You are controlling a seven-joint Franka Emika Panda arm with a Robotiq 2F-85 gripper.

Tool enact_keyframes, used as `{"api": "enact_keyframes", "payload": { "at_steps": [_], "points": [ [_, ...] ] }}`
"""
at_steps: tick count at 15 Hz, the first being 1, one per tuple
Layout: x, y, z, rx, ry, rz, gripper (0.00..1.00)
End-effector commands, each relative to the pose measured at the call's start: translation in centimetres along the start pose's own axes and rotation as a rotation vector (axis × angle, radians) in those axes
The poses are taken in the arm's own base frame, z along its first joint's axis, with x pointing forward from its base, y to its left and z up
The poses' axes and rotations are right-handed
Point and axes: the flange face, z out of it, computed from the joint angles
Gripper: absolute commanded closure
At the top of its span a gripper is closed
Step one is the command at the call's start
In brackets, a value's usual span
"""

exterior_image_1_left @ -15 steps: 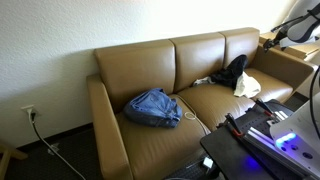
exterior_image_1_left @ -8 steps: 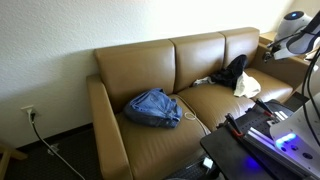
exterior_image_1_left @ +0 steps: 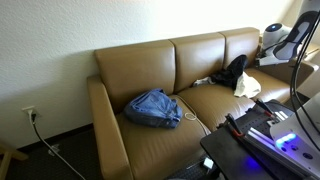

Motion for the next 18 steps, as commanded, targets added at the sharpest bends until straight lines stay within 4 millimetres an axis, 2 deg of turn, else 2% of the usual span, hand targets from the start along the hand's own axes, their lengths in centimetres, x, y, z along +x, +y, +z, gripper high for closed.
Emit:
{"api": "enact_keyframes", "payload": {
  "at_steps": [1, 3, 6, 7, 10, 13, 15, 17, 18],
  "points": [
    [0.0, 0.2, 0.0, -0.002, 0.000, 0.003, 0.00],
    [-0.5, 0.1, -0.2, -0.009, -0.001, -0.041, 0.00],
    [-0.9, -3.9, 2.3, 0.023, 0.036, -0.071, 0.00],
    [-1.1, -4.2, 3.6, 0.035, 0.025, -0.068, 0.00],
    [-1.3, -7.2, 8.8, 0.055, -0.009, -0.020, 0.00],
    [-0.4, -10.3, 14.0, 0.037, -0.044, 0.086, 0.00],
    [0.6, -11.8, 16.6, 0.027, -0.048, 0.153, 0.00],
    [2.3, -13.2, 18.3, 0.014, 0.006, 0.222, 0.00],
    [2.5, -14.4, 18.9, 0.006, 0.008, 0.248, 0.00]
  ]
}}
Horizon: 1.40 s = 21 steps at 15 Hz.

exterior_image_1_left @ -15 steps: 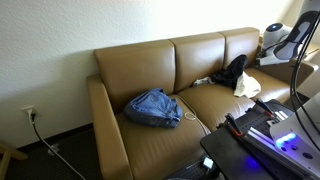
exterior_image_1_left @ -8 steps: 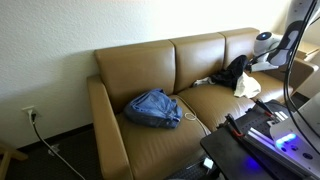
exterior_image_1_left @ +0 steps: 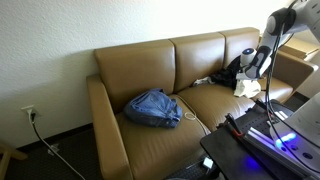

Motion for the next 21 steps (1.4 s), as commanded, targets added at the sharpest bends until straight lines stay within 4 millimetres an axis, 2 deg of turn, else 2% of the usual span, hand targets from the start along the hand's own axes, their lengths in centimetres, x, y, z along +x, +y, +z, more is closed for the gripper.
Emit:
{"api": "enact_keyframes", "payload": {
  "at_steps": [1, 5, 6, 8, 13, 15, 16, 18, 21],
  "points": [
    [1.5, -3.8, 3.1, -0.027, 0.077, 0.064, 0.00],
    [1.0, -6.5, 5.7, -0.076, 0.127, 0.129, 0.00],
    [1.6, -5.2, 3.7, -0.114, 0.136, 0.154, 0.00],
    [1.3, -5.2, 4.3, -0.200, 0.162, 0.158, 0.00],
    [2.1, -3.3, 5.0, -0.427, 0.212, 0.161, 0.00],
    [1.4, -3.3, 5.8, -0.455, 0.168, 0.148, 0.00],
    [1.3, -3.5, 5.0, -0.441, 0.195, 0.151, 0.00],
    [0.9, -3.5, 5.5, -0.449, 0.173, 0.158, 0.00],
    [1.4, -3.3, 5.7, -0.421, 0.155, 0.120, 0.00]
  ]
}}
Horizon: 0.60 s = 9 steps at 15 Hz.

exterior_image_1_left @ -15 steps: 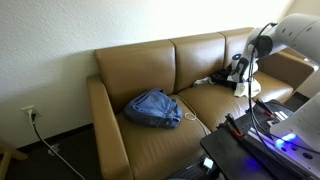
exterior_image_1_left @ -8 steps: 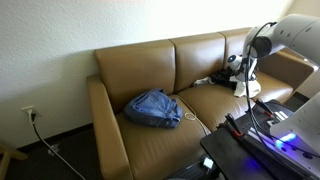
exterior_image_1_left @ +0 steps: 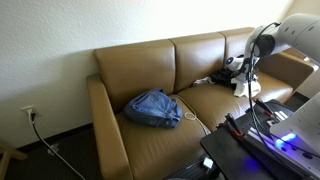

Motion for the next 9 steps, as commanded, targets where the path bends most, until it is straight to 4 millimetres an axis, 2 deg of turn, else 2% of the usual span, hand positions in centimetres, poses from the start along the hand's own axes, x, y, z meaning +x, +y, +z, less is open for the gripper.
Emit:
{"api": "enact_keyframes", "payload": {
  "at_steps": [1, 4, 9],
  "points": [
    [0.3, -0.2, 0.3, 0.066, -0.015, -0.074, 0.00],
    [0.7, 0.2, 1.8, 0.192, -0.040, -0.183, 0.00],
    [0.2, 1.1, 4.3, 0.250, -0.168, -0.309, 0.00]
  ]
}}
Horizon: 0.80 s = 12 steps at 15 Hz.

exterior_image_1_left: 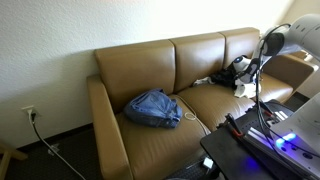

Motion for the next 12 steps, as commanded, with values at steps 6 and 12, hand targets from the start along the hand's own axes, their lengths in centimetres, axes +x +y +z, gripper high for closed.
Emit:
{"api": "enact_keyframes", "payload": {
  "at_steps": [6, 12],
  "points": [
    [-0.7, 0.7, 1.7, 0.025, -0.175, -0.087, 0.47],
    [-1.1, 0.9, 2.0, -0.004, -0.212, -0.072, 0.89]
  ]
}}
